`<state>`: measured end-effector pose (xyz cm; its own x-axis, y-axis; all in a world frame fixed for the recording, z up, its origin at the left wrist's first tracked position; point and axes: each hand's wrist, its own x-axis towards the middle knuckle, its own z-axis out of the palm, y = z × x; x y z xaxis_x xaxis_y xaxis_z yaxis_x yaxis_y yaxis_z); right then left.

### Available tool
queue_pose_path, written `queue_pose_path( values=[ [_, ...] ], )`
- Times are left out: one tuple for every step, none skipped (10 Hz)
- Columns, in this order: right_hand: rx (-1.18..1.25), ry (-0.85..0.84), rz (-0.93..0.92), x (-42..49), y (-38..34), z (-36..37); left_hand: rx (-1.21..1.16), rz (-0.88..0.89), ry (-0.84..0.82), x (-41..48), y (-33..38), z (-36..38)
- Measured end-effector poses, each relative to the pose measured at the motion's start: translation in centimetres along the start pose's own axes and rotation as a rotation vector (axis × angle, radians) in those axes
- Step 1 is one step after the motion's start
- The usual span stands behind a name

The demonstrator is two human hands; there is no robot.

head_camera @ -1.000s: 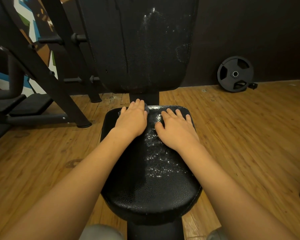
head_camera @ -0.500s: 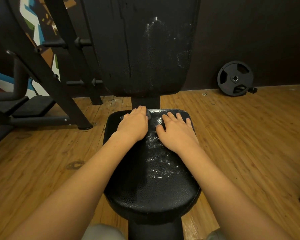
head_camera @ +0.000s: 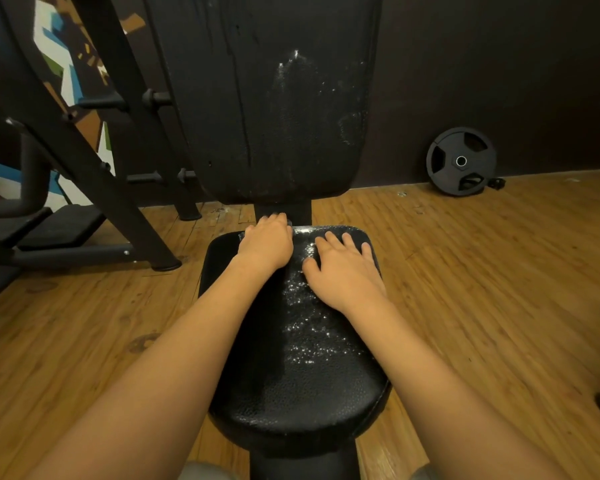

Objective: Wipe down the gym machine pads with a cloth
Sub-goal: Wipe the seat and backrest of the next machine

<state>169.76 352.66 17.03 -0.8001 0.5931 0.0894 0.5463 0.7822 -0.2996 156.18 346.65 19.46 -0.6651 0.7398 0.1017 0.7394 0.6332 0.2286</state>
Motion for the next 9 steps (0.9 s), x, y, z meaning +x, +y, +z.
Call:
queue_pose_path(
  values=[
    [0.009, -0.004, -0.003, -0.1, -0.1, -0.1, -0.014, 0.021, 0.006, -0.6, -0.3, 0.0],
    [0.017, -0.007, -0.001, -0.1, 0.0, -0.1, -0.031, 0.037, 0.01, -1.9, -0.9, 0.3],
    [0.01, -0.005, -0.001, 0.0, 0.1, -0.1, -0.033, 0.047, 0.005, -2.4, -1.4, 0.5],
    [0.008, -0.003, 0.001, 0.1, 0.1, 0.1, -0.004, 0.047, 0.004, -1.7, -0.9, 0.4],
    [0.002, -0.004, 0.003, 0.2, 0.1, 0.1, 0.007, 0.021, -0.009, -0.2, 0.0, 0.0],
    [-0.002, -0.004, 0.002, 0.1, 0.1, 0.0, 0.008, -0.001, -0.026, 0.6, 0.4, -0.2],
    [-0.006, -0.003, -0.004, 0.1, 0.2, 0.1, -0.009, 0.013, -0.009, -0.5, 0.2, -0.2],
    [0.0, -0.006, 0.002, 0.2, 0.2, 0.1, -0.02, 0.03, 0.012, -3.6, -0.6, 0.2],
    [-0.002, -0.007, -0.001, 0.3, 0.1, 0.2, -0.027, 0.028, -0.006, -7.0, -1.1, 0.4]
  ],
)
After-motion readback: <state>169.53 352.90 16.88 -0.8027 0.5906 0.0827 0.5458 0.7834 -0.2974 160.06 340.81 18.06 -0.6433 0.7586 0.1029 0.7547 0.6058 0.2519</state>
